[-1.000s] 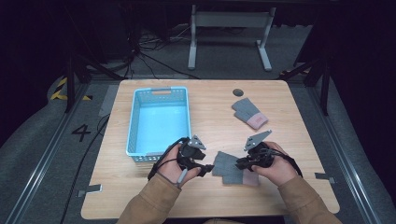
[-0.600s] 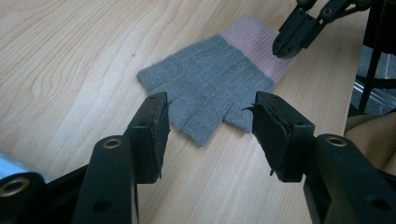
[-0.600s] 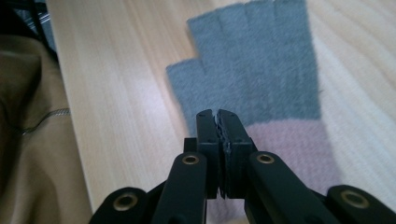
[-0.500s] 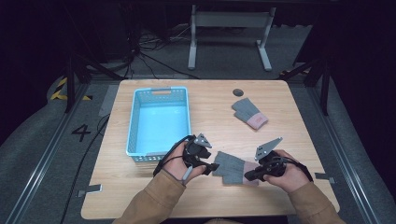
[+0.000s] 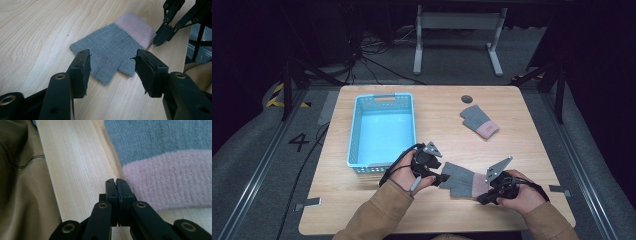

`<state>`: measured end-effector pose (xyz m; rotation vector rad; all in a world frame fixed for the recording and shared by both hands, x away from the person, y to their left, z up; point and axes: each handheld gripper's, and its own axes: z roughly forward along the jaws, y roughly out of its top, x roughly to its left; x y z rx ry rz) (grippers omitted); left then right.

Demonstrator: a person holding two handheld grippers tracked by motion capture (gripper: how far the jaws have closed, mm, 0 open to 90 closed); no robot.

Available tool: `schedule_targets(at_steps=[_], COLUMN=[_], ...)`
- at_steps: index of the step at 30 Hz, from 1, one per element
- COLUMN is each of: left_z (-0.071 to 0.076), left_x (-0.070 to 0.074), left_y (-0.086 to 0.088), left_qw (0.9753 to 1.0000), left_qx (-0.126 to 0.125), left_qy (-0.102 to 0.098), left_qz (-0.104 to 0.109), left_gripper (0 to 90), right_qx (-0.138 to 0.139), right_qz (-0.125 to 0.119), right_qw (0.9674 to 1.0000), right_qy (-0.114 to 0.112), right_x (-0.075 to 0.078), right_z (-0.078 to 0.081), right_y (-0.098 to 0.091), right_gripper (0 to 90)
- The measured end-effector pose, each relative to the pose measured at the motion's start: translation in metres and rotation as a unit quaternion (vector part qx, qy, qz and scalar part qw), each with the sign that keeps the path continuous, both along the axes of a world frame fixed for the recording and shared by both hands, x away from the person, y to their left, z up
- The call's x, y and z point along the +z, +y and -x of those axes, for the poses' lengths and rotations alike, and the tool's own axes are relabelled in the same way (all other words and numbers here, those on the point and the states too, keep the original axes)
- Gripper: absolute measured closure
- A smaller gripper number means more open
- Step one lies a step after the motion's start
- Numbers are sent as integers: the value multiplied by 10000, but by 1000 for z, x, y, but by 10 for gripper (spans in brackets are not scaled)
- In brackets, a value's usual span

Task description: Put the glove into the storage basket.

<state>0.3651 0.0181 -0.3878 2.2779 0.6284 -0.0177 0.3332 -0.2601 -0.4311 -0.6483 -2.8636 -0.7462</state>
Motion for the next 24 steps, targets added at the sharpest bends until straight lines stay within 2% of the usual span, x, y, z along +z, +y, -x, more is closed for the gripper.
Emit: schedule_targets(at_steps=[13,19,23,24], left_z=[1,1,1,0], left_x=[0,0,0,0], left_y=[6,7,8,8], left_qw=[9999,9999,9999,9999], left_qx=[103,116,139,145], left_qy=[-2,-13,-10,-17], left_qz=[-8,-9,9,11], left_gripper=[466,463,459,457], right_qx=[-364,-373,-404,-482], right_qz=[4,12,-147,-269], right_qw=[9990,9990,9987,9977], right_qy=[-271,-262,-276,-393], right_x=[-3,-2,7,16], right_z=[-12,-13,-10,-8], right_y=[-9,-9,-9,-9], right_gripper=[900,900,870,825])
